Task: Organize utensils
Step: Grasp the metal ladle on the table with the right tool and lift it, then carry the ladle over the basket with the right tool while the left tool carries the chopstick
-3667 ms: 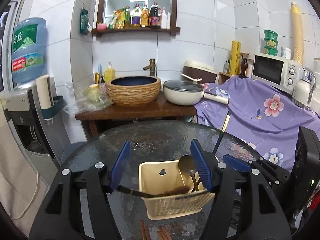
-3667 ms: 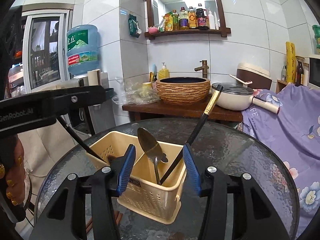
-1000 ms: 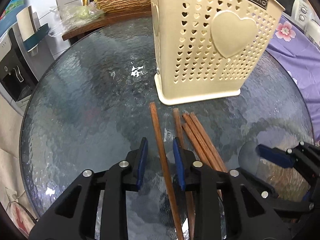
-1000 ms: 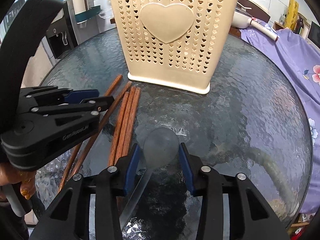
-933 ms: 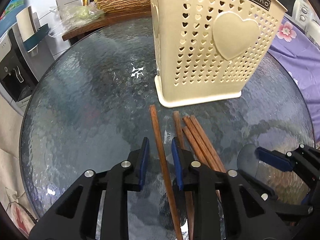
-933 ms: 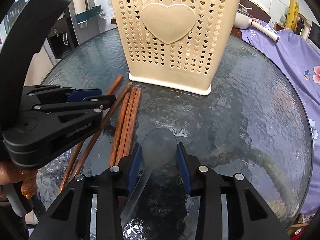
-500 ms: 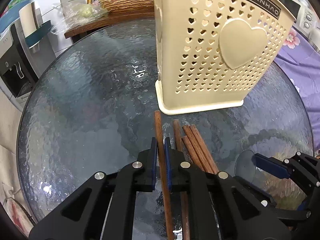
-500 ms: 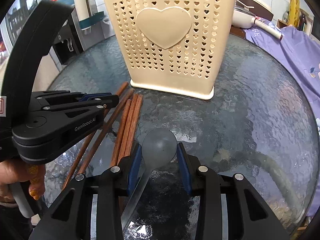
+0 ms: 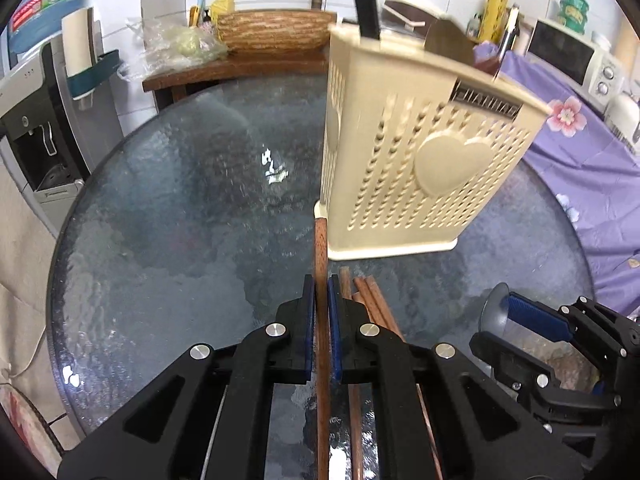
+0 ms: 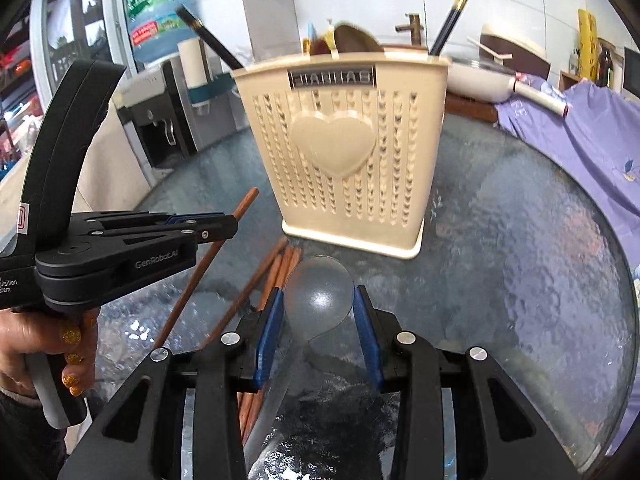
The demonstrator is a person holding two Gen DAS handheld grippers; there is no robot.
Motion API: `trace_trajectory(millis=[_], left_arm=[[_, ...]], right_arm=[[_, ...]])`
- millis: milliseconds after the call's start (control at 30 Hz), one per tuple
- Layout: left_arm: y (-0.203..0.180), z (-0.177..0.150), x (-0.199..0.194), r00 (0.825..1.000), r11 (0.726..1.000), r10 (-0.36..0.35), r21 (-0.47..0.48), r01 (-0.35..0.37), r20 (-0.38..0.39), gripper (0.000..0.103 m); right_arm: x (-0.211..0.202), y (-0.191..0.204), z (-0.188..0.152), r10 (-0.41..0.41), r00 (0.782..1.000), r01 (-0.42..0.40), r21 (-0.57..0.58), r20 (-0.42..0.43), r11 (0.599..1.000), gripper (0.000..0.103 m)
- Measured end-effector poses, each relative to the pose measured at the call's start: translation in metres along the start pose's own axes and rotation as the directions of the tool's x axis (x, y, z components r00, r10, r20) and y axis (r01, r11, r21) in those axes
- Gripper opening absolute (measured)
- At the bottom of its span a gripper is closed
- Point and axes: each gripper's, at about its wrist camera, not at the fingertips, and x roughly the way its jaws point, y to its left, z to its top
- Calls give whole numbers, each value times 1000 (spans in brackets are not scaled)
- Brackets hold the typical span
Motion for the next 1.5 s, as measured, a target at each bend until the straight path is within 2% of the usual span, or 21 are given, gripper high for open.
trace_trajectory(millis=[500,733,867,1500], left_arm=[[-5,8,-62,991,1000,-25,12,23,133,7],[-11,12,-90,981,999,-44,30,39,187,7],[-16,15,-103,976,998,-52,49,42,213,7],[-19,20,-107,974,997,-57,59,45,220,7]], right_arm=[[-40,5,16,11,994,-4,-69,108,998,35],[-52,0,25,42,990,-31,-81,137,996,35],[-58,0,31,35,987,-20,-95,157,995,35],[-61,1,36,39,985,-22,-103,166,994,35]])
